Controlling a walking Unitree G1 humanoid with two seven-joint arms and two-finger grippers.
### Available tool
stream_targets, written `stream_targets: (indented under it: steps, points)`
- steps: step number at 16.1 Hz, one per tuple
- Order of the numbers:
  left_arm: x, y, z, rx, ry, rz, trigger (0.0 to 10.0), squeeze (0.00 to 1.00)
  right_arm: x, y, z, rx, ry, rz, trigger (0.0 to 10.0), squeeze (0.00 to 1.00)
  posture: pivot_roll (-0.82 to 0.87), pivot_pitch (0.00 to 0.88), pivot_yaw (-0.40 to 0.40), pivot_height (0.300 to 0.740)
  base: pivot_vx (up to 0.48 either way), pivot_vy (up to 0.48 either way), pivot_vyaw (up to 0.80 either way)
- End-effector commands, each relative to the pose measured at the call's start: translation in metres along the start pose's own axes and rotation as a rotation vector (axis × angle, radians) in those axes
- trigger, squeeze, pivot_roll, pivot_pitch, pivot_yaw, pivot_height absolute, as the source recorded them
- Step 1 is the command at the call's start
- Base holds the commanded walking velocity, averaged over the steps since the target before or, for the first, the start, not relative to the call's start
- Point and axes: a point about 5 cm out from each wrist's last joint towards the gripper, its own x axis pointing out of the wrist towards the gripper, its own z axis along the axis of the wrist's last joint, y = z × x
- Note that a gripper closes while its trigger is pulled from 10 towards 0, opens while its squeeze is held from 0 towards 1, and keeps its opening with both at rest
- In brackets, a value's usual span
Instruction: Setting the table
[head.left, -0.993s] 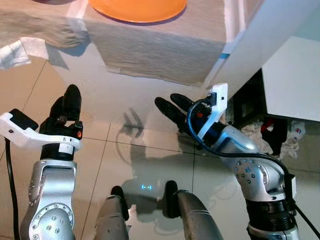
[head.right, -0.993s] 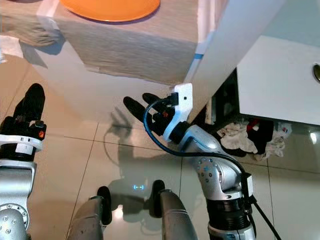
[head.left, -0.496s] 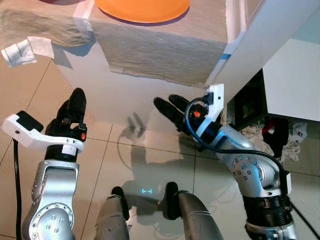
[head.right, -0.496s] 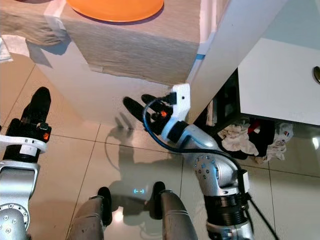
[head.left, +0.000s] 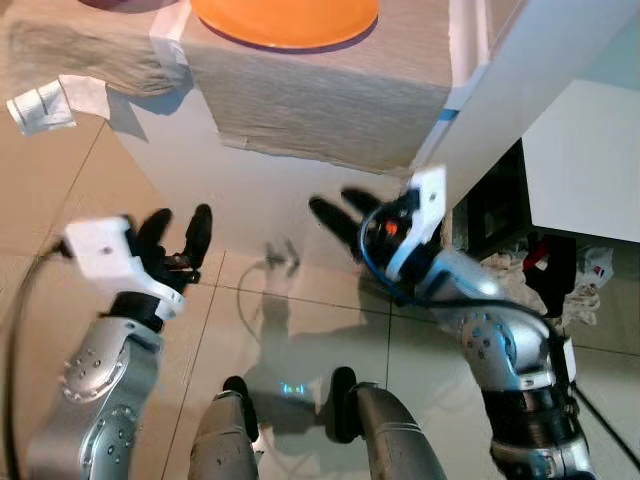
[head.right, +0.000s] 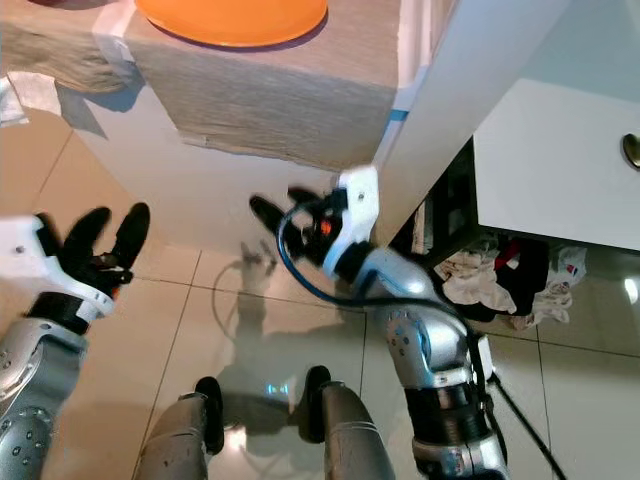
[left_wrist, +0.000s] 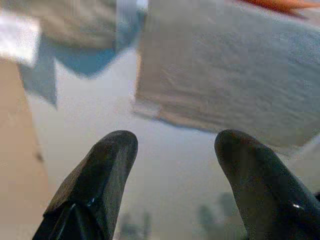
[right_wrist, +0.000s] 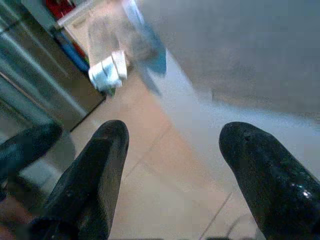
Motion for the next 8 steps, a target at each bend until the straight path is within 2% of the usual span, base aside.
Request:
stream_targets:
  steps: [1, 3, 5, 8]
  points:
    - [-0.002, -0.003, 0.015, 0.005, -0.073, 0.003, 10.0, 0.0, 0.001, 0.0, 0.004, -0.036, -0.022, 0.01, 10.0, 0.0, -0.03, 0.191, -0.055, 0.74, 0.0, 0.0, 0.0]
    - [0.002, -0.001, 0.023, 0.001, -0.119, 0.016, 10.0, 0.0, 0.008, -0.002, 0.007, -0.062, -0.041, 0.005, 10.0, 0.0, -0.02, 0.139, -0.061, 0.74, 0.0, 0.0, 0.0]
    - [0.014, -0.002, 0.025, 0.033, -0.151, 0.021, 10.0, 0.0, 0.017, -0.005, 0.01, -0.077, -0.068, 0.006, 10.0, 0.0, -0.01, 0.117, -0.062, 0.74, 0.0, 0.0, 0.0]
    - [0.023, -0.013, 0.021, 0.032, -0.149, -0.027, 10.0, 0.0, 0.024, -0.006, 0.011, -0.091, -0.087, 0.011, 10.0, 0.0, -0.01, 0.096, -0.059, 0.74, 0.0, 0.0, 0.0]
